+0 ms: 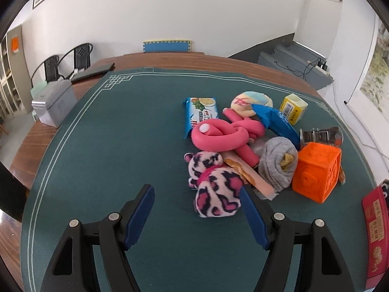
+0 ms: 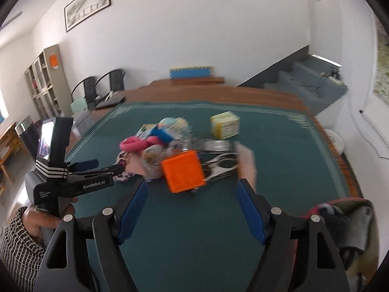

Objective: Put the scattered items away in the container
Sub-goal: 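Grasp the orange cube with the right gripper while left gripper grasps pink leopard sock, then carry the orange cube and leopard sock to the box and release them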

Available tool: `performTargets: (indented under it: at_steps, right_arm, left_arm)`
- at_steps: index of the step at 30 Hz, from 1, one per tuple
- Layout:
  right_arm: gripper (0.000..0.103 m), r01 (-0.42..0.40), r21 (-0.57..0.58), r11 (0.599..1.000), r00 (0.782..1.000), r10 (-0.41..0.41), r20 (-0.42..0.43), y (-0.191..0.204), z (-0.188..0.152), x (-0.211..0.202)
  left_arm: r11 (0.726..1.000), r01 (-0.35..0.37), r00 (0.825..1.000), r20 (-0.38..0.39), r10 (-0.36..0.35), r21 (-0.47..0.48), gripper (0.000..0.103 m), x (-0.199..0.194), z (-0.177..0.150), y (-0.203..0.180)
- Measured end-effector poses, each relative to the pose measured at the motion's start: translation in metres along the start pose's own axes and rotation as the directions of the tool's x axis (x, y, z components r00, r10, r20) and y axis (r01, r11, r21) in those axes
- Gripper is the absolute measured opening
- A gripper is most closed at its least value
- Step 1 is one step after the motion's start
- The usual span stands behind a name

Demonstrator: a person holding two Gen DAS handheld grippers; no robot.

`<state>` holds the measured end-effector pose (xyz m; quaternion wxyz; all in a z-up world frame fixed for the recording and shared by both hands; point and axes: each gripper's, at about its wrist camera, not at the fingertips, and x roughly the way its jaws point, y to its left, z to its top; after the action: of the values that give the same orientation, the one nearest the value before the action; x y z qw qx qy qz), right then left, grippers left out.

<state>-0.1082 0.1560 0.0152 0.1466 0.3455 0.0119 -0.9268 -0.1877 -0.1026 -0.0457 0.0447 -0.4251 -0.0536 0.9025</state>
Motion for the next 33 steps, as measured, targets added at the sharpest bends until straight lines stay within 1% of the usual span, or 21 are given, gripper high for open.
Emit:
performTargets:
  at_steps: [2, 7, 11, 15, 18, 19, 20, 24, 33]
  right_arm:
    - [0.078, -0.003, -0.001, 1.000, 1.000, 0.003, -0.025, 0.006, 0.001, 0.016]
    - [0.078, 0.035, 0.002, 0.999, 0.997, -0.035, -0.072, 0.014, 0.008, 0.052]
    - [0.078, 0.044, 0.003, 0.999, 0.994, -0.043, -0.105, 0.016, 0.011, 0.077]
    - [0.078, 0.076, 0.008, 0.997, 0.988, -0.075, -0.135, 0.011, 0.010, 0.099]
    - [0.078, 0.067, 0.033, 0.997, 0.986, -0.061, -0.156, 0.005, 0.008, 0.112]
    - [0.073, 0.062, 0.040, 0.997, 0.985, -0.054, -0.161, 0.003, 0.006, 0.115]
    - [0.064, 0.059, 0.044, 0.997, 0.985, -0.051, -0.166, 0.003, 0.005, 0.117]
    - [0.062, 0.048, 0.066, 0.997, 0.988, -0.038, -0.147, 0.001, 0.004, 0.115]
    - [0.057, 0.066, 0.118, 0.991, 0.995, -0.056, -0.084, -0.008, 0.001, 0.076]
  left_arm:
    - [1.000, 0.011, 1.000, 0.000, -0.011, -0.013, 0.074, -0.001, 0.002, 0.005]
    - [0.996, 0.047, 0.999, -0.011, -0.048, -0.077, 0.074, -0.001, 0.006, 0.024]
    - [0.980, 0.108, 0.993, -0.027, -0.114, -0.165, 0.074, 0.003, 0.008, 0.044]
    - [0.973, 0.137, 0.989, -0.032, -0.145, -0.184, 0.074, 0.007, 0.009, 0.048]
    - [0.972, 0.156, 0.986, -0.036, -0.165, -0.178, 0.074, 0.010, 0.008, 0.045]
    - [0.970, 0.166, 0.984, -0.036, -0.175, -0.176, 0.074, 0.011, 0.008, 0.044]
    - [0.969, 0.176, 0.982, -0.038, -0.185, -0.176, 0.074, 0.013, 0.007, 0.043]
    - [0.963, 0.213, 0.974, -0.046, -0.223, -0.168, 0.074, 0.019, 0.006, 0.038]
    - [0.970, 0.233, 0.971, -0.039, -0.236, -0.077, 0.074, 0.014, 0.005, 0.019]
